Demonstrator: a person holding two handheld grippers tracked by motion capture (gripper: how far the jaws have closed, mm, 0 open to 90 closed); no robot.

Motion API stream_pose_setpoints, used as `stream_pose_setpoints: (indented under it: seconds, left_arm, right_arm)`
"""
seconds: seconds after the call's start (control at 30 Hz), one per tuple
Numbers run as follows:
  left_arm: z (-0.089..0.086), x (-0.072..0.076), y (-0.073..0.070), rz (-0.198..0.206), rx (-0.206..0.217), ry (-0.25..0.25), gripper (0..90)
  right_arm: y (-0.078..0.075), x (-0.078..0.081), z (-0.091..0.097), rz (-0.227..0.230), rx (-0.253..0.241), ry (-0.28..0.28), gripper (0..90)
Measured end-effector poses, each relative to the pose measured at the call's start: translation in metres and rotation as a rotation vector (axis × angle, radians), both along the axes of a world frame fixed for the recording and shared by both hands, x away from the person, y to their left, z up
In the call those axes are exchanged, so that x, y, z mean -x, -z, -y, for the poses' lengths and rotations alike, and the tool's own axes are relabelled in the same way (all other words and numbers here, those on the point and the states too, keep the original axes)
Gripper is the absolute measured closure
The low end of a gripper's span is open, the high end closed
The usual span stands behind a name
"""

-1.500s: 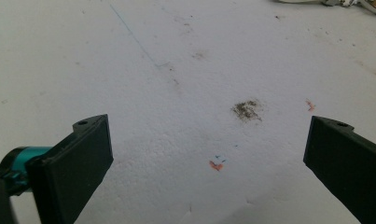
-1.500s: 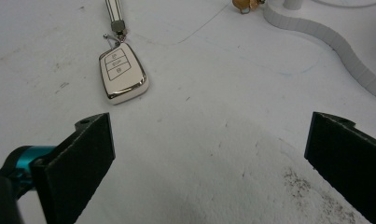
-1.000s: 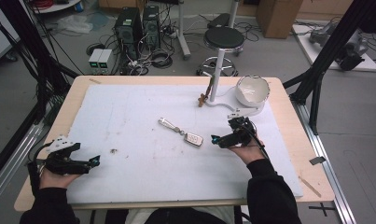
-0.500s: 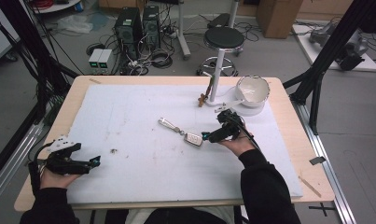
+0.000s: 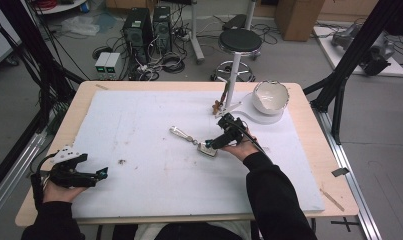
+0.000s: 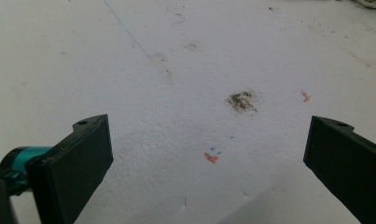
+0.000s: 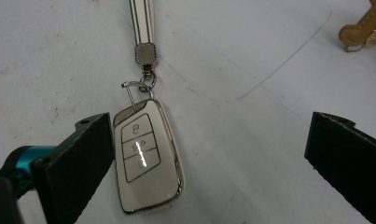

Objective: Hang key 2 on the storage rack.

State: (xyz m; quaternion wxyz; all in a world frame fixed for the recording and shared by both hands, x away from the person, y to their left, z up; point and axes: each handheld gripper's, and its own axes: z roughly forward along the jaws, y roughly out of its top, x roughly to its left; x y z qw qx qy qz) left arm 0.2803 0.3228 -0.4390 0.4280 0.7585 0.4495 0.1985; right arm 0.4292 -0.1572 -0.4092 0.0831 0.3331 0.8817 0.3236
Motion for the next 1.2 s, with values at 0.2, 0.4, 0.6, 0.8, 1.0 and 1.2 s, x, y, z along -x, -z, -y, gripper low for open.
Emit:
stream_pose_setpoints:
  seconds: [0.2, 0.4, 0.6, 0.8, 1.0, 1.2]
  left_arm:
    - [0.001, 0.000, 0.001, -0.006, -0.014, -0.001, 1.7]
    - [0.003, 0.000, 0.000, -0.001, -0.015, 0.003, 1.7]
    - [0.003, 0.000, 0.000, -0.003, -0.015, 0.001, 1.7]
    - [0.002, 0.000, 0.000, -0.004, -0.015, 0.006, 1.7]
    - [0.001, 0.001, 0.001, -0.004, -0.010, 0.004, 1.7]
    - [0.001, 0.003, -0.002, 0.007, 0.010, 0.010, 1.7]
  right_arm:
    - [0.003, -0.005, -0.012, -0.011, 0.008, -0.017, 0.6]
    - [0.001, -0.012, -0.026, -0.009, 0.035, -0.036, 0.6]
    - [-0.006, -0.020, -0.046, 0.004, 0.058, -0.070, 0.6]
    - [-0.006, -0.031, -0.065, -0.006, 0.075, -0.083, 0.6]
    - [-0.004, -0.040, -0.085, -0.020, 0.087, -0.108, 0.6]
    - [0.000, -0.045, -0.103, -0.035, 0.119, -0.130, 0.6]
